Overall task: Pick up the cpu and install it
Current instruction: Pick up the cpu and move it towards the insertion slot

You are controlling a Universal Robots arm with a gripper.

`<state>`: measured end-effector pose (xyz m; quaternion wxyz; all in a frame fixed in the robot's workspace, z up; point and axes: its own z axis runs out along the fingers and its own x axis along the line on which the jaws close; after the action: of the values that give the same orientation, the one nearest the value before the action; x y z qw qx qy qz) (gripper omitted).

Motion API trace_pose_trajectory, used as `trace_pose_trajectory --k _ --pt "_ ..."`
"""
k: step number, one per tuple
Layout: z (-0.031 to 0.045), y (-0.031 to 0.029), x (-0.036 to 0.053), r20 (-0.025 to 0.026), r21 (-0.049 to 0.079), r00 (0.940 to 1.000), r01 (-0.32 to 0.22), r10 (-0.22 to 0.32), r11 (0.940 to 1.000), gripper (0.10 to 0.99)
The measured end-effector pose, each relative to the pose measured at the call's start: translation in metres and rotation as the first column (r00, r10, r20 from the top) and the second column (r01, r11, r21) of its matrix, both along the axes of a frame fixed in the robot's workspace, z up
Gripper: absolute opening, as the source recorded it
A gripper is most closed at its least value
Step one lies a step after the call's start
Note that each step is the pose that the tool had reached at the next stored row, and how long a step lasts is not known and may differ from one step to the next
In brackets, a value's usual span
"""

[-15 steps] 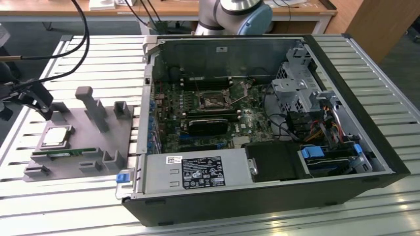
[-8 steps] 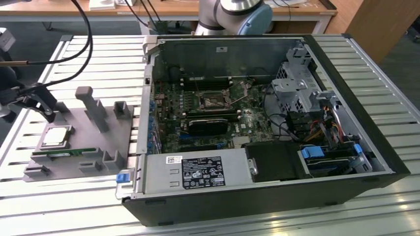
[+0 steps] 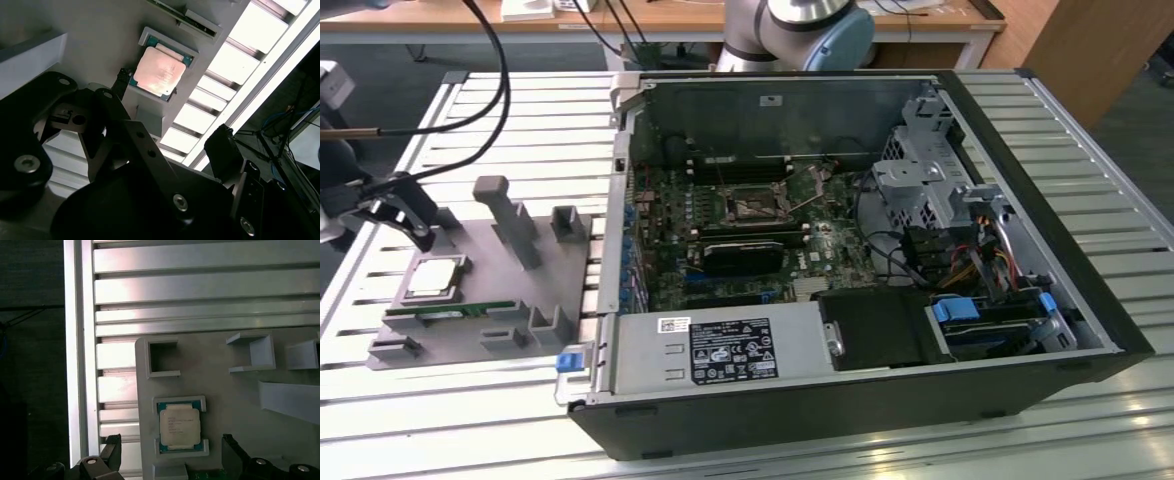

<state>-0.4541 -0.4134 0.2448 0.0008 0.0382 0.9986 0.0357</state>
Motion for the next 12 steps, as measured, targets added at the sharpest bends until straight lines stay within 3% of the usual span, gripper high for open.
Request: trace_pose_trajectory --k 12 --pt "-0.0043 0.0000 0.0026 0.0000 0.000 1.0000 0.000 0.000 1.0000 0.878"
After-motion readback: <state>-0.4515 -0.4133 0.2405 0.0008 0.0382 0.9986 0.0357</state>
